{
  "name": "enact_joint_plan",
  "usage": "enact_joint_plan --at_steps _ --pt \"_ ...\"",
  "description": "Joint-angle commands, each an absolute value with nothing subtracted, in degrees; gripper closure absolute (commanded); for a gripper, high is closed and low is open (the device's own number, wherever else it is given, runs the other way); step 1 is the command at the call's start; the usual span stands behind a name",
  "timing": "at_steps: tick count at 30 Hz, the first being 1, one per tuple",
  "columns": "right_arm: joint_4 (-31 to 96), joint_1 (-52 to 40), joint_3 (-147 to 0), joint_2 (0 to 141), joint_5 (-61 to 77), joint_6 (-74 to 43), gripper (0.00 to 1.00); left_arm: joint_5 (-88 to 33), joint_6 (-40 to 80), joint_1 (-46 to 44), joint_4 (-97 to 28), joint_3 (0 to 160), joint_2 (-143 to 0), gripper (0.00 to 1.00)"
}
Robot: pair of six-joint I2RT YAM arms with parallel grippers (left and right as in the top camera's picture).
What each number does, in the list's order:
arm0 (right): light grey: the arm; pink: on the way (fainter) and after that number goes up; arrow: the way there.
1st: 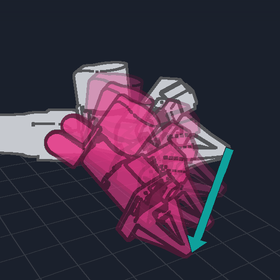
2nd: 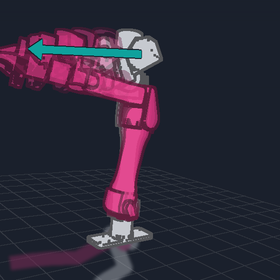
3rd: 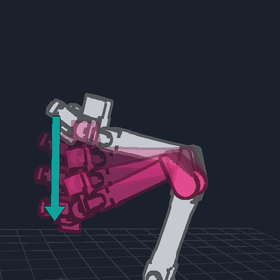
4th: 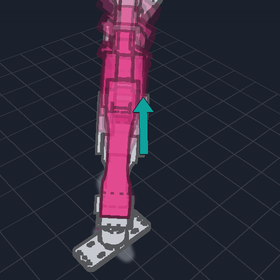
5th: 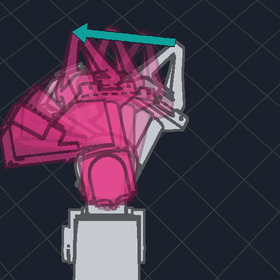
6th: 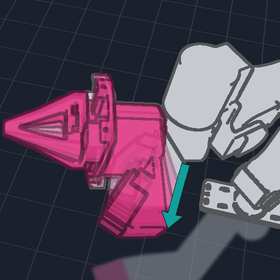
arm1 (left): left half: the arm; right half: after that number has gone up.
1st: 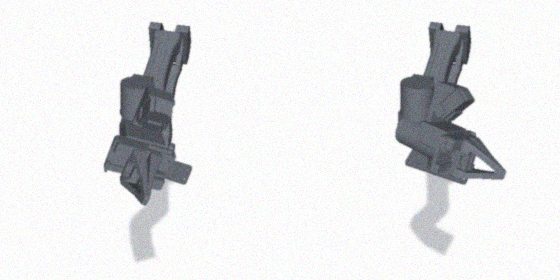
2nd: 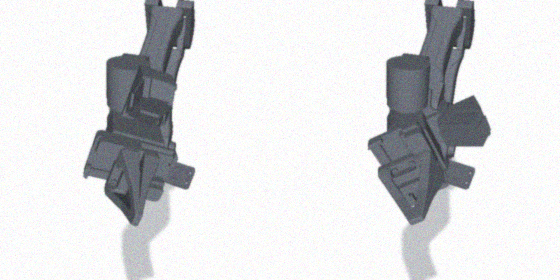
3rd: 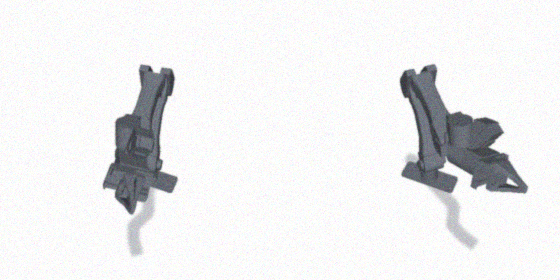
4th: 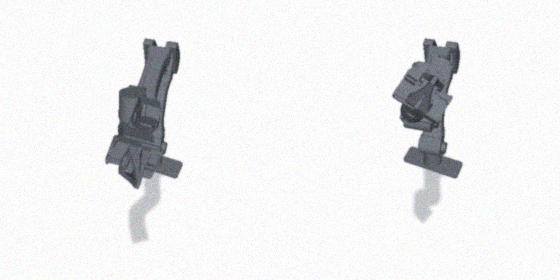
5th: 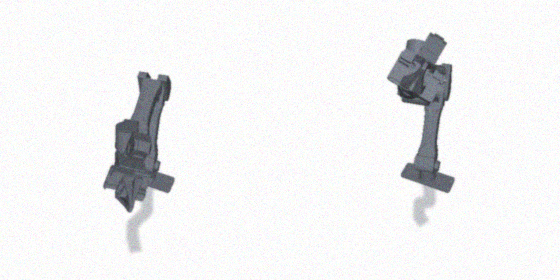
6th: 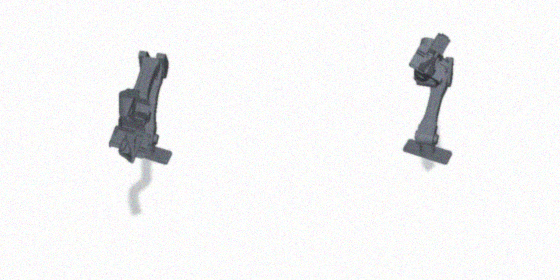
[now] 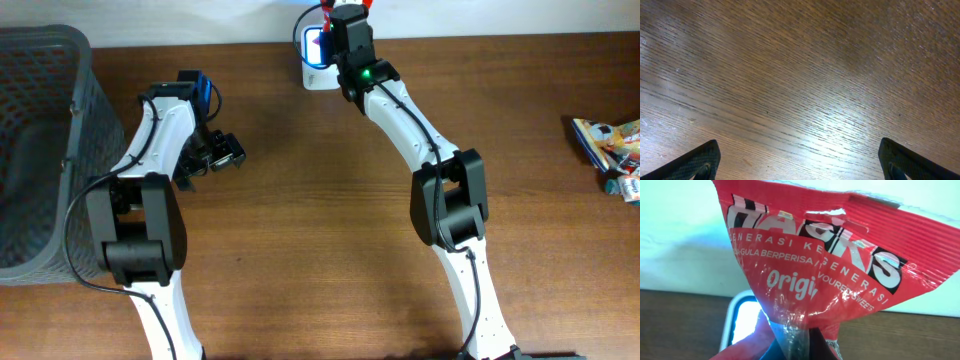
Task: Scan the item barcode
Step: 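Carry the red bag to the right edge pile and release it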
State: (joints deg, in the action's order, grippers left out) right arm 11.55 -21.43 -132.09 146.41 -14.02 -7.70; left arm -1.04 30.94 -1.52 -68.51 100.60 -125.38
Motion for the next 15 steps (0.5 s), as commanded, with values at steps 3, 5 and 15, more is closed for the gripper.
enact_joint_plan --at_steps 3,5,15 --pt "14.66 -18.92 -132.33 137.21 -16.78 -6.46 0.96 -0.62 31.27 -1.32 -68.55 100.31 -125.69 0.01" --pt "17.15 -17.32 -132.33 135.17 -16.80 -6.46 0.96 -0.62 31.27 -1.32 -68.55 100.31 -125.69 0.01" --pt "41.89 -0.54 -132.33 128.66 -29.58 -6.44 0.96 -0.62 31.27 -1.32 -68.58 100.31 -125.69 0.01"
